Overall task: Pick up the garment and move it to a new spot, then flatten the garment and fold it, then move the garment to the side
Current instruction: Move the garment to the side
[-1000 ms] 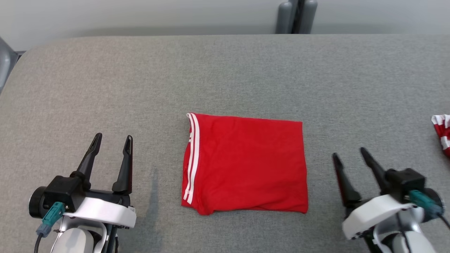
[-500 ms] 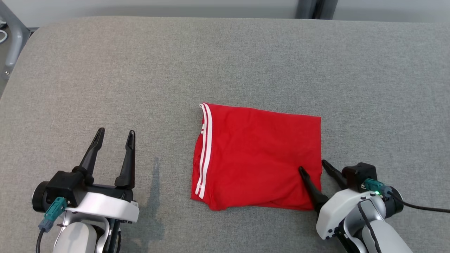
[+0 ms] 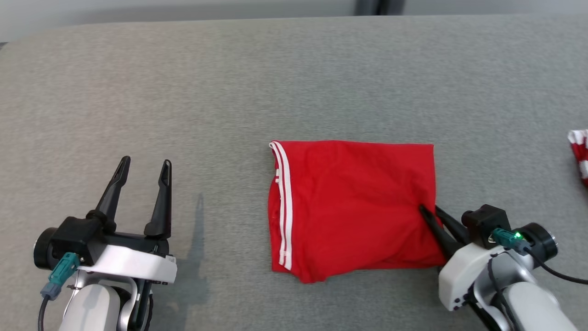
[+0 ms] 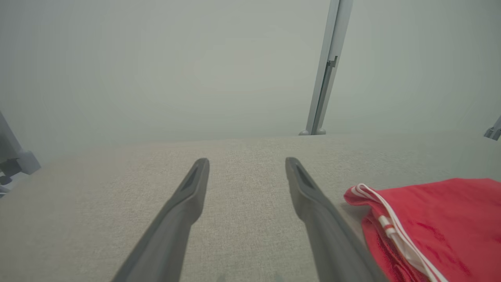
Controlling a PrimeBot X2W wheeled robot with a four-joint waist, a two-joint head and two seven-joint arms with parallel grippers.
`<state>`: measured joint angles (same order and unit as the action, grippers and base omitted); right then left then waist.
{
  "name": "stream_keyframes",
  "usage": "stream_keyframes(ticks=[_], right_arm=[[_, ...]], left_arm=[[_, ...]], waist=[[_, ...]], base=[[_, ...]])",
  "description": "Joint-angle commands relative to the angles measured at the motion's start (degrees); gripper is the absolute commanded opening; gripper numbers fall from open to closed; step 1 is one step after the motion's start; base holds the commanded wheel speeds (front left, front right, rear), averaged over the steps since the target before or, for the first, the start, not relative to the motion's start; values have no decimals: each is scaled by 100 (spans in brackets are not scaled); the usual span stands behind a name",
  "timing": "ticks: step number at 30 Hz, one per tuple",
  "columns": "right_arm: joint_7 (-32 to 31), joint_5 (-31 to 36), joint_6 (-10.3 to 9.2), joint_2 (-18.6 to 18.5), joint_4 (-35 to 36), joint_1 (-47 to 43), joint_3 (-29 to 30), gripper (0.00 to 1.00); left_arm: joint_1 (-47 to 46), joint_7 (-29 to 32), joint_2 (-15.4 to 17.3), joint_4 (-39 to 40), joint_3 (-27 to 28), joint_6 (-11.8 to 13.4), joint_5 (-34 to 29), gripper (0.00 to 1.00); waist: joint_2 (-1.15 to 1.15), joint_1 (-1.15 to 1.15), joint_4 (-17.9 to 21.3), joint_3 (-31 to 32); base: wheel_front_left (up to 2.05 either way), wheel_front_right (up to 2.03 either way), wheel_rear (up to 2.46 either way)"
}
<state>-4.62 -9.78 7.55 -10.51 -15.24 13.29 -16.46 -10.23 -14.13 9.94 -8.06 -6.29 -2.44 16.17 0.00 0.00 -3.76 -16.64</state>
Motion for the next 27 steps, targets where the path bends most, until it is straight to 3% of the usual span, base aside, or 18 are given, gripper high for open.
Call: stream_keyframes(ticks=[1, 5, 11, 21, 27], right_arm=[[-64, 113, -12, -241, 256, -82, -15, 0], [-224, 255, -8, -772, 957, -203, 125, 0], [-252, 260, -8, -1165, 1567, -34, 465, 0], [129, 146, -9, -1727, 1399, 751, 642, 0], [495, -226, -9, -2270, 663, 1337, 1080, 0]], left_arm=[[-48, 41, 62, 89, 28, 32, 17, 100], [6, 189, 204, 334, 36, 21, 19, 100], [-34, 415, 408, 717, 35, 32, -62, 100], [-272, 742, 681, 1254, -34, 1, -183, 100], [-475, 880, 743, 1513, -118, -45, -206, 100]], waist=[[0, 0, 380, -117], [0, 0, 1013, -310], [0, 0, 1705, -578], [0, 0, 2106, -928], [0, 0, 2004, -1169]], base=[[0, 0, 0], [0, 0, 0], [0, 0, 0], [0, 0, 0], [0, 0, 0]])
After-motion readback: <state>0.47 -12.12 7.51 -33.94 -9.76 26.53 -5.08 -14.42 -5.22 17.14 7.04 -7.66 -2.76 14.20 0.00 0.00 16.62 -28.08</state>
